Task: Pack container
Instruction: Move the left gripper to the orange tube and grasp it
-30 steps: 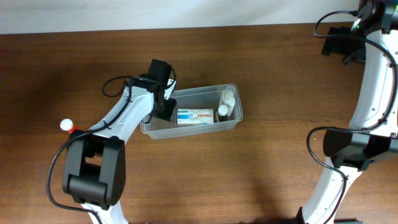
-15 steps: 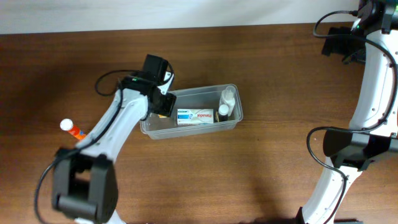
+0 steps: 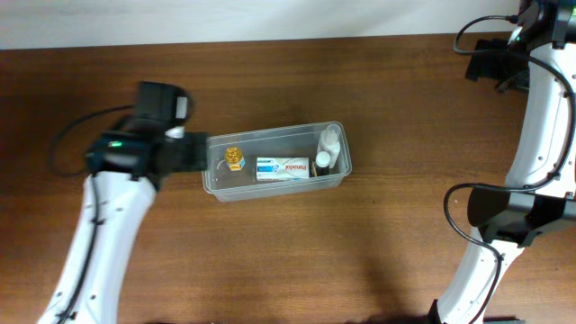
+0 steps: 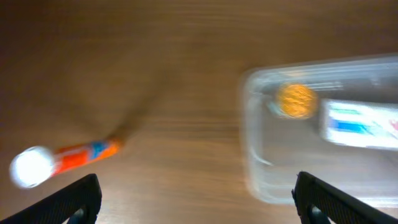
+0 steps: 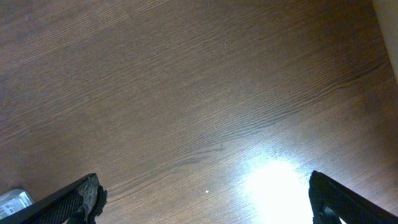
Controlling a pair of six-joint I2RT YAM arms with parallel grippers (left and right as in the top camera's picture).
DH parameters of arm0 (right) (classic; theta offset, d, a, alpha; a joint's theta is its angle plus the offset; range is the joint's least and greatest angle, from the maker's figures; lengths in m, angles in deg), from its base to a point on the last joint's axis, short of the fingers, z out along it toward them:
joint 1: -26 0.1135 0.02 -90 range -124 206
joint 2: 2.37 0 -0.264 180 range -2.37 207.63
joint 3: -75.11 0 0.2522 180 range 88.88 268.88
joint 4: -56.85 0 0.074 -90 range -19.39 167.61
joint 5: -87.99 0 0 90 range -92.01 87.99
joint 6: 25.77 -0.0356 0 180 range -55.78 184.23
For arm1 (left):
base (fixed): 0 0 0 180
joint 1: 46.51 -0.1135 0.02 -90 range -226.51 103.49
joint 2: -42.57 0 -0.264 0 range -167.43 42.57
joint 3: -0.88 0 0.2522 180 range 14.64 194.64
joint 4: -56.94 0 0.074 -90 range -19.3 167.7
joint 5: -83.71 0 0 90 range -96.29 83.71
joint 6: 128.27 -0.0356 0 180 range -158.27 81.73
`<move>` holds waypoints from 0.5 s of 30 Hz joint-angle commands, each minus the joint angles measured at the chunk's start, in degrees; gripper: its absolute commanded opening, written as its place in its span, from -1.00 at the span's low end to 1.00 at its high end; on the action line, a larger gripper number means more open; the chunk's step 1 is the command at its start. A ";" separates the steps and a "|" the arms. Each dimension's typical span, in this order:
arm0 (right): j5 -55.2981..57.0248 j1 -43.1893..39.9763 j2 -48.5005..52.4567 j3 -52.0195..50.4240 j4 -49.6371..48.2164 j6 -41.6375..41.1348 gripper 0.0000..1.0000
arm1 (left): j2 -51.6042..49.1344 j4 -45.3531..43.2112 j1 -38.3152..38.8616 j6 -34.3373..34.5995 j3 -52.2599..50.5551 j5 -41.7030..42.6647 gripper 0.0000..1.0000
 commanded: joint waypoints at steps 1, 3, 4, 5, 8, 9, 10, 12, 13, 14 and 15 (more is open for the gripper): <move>0.09 0.20 -0.52 -0.09 0.33 -0.28 0.97 | 1.11 0.39 -7.78 5.79 -0.09 -2.19 0.98; 0.09 0.20 -0.52 -0.09 0.33 -0.28 0.97 | 0.85 0.37 -12.15 6.56 -0.17 -0.79 0.99; 0.09 0.20 -0.52 -0.09 0.33 -0.28 0.97 | 0.59 0.35 -15.58 6.58 -0.17 0.68 0.99; 0.09 0.20 -0.52 -0.09 0.33 -0.28 0.97 | 0.39 0.37 -17.62 7.06 -0.17 1.09 0.99; 0.09 0.20 -0.52 -0.09 0.33 -0.28 0.97 | -0.26 0.37 -21.62 7.19 -0.20 2.64 0.99; 0.09 0.20 -0.52 -0.09 0.33 -0.28 0.97 | -0.55 0.37 -22.64 7.19 -0.22 3.26 0.99; 0.09 0.20 -0.52 -0.09 0.33 -0.28 0.97 | -0.92 0.35 -23.32 7.21 -0.28 3.50 0.99; 0.09 0.20 -0.52 -0.09 0.33 -0.28 0.97 | -1.92 0.35 -24.15 7.19 -0.28 3.43 0.99; 0.09 0.20 -0.52 -0.09 0.33 -0.28 0.97 | -2.62 0.24 -24.41 7.19 -0.28 3.45 0.99; 0.09 0.20 -0.52 -0.09 0.33 -0.28 0.97 | -3.43 0.17 -24.55 7.19 -0.28 3.45 0.99; 0.09 0.20 -0.52 -0.09 0.33 -0.28 0.97 | -4.35 0.15 -24.55 7.19 -0.28 3.43 0.99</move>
